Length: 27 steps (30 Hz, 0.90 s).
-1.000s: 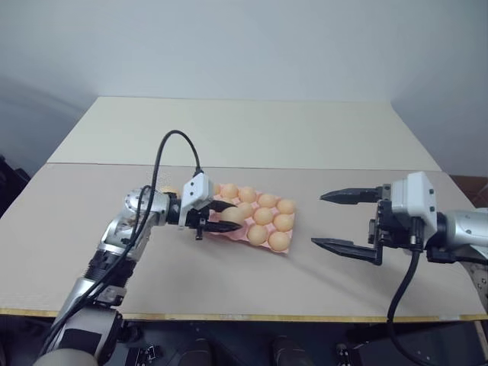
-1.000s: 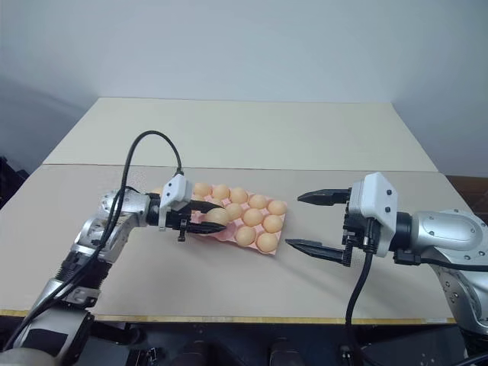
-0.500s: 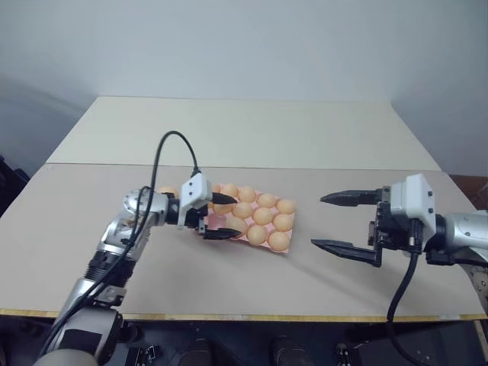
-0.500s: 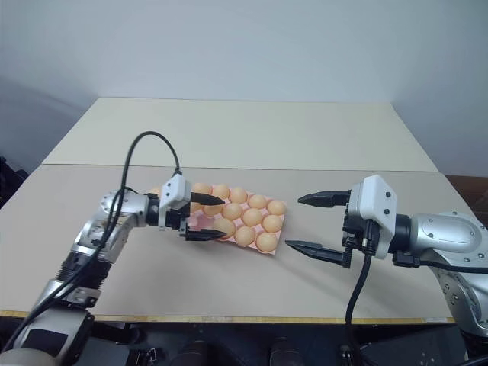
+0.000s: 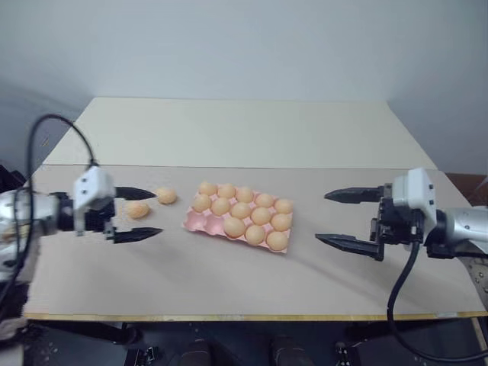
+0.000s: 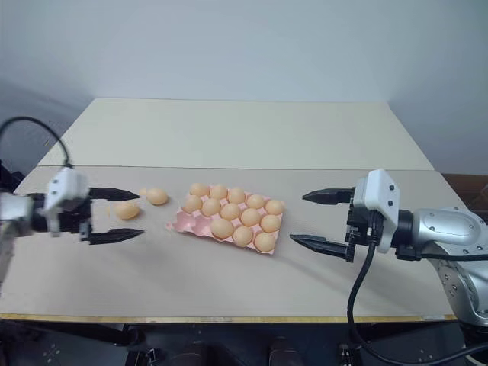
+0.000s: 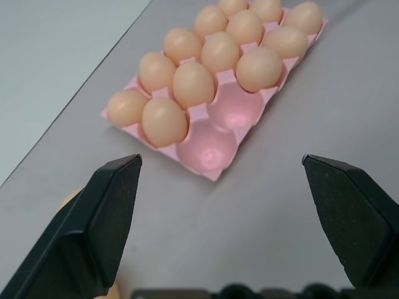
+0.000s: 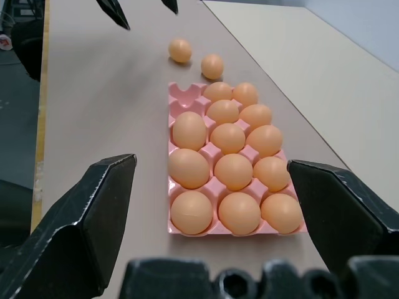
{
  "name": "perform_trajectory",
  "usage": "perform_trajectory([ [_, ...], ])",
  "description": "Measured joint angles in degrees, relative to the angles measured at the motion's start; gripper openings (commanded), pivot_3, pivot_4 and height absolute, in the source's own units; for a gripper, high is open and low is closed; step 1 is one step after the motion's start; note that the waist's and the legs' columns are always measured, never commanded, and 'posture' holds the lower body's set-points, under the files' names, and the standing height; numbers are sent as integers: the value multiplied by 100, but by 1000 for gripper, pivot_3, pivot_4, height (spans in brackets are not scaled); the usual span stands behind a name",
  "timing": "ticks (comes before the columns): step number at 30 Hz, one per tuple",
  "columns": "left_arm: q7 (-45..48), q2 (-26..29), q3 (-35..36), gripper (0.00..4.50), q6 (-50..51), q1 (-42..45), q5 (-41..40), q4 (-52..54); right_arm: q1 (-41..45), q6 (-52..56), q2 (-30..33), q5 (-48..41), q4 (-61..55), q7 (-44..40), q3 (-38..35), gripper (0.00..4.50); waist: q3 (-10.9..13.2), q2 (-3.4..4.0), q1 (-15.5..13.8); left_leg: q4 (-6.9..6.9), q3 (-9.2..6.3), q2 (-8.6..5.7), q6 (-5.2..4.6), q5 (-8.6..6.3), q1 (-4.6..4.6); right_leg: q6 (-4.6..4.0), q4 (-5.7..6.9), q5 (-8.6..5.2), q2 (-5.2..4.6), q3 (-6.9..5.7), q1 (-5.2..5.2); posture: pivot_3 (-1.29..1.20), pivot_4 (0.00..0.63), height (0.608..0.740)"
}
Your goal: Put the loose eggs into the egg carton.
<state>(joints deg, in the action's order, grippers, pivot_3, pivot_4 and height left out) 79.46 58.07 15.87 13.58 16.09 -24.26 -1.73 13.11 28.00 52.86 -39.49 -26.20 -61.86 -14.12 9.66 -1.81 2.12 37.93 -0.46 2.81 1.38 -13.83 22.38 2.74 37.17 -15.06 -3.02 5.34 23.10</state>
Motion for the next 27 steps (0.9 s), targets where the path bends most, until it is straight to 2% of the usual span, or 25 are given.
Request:
perform_trajectory([
  [7,-167,77,1102,4483,460,-1491,-343,697,34,-50,-5,94,346,-179,49,4500,1,-1,-4,0,2,2,0,0,-1,-1,0,-1,0,-1,0,0,150,740],
  [14,-644,-119,1462,4483,847,-1961,-607,1380,247,-58,-16,101,444,-294,147,4500,0,0,16,-2,3,2,1,0,-3,-2,0,-1,1,0,1,0,150,740],
  [19,-1639,-309,1223,4483,1034,-1372,-329,1065,436,-65,-45,112,516,-332,231,4500,0,0,-20,-2,1,0,0,0,-8,-2,1,0,1,-1,-4,0,150,740],
  [23,-2191,-511,601,4483,944,-557,141,127,453,-66,-47,114,527,-334,235,4500,0,0,-27,-2,1,-2,1,0,-1,-2,-1,0,0,0,-1,0,150,740],
  [27,-2593,-946,-53,4483,505,429,654,-1133,414,-66,-50,115,429,-295,213,4500,0,0,-58,-2,1,-4,0,0,0,-3,3,1,0,-1,2,0,150,740],
])
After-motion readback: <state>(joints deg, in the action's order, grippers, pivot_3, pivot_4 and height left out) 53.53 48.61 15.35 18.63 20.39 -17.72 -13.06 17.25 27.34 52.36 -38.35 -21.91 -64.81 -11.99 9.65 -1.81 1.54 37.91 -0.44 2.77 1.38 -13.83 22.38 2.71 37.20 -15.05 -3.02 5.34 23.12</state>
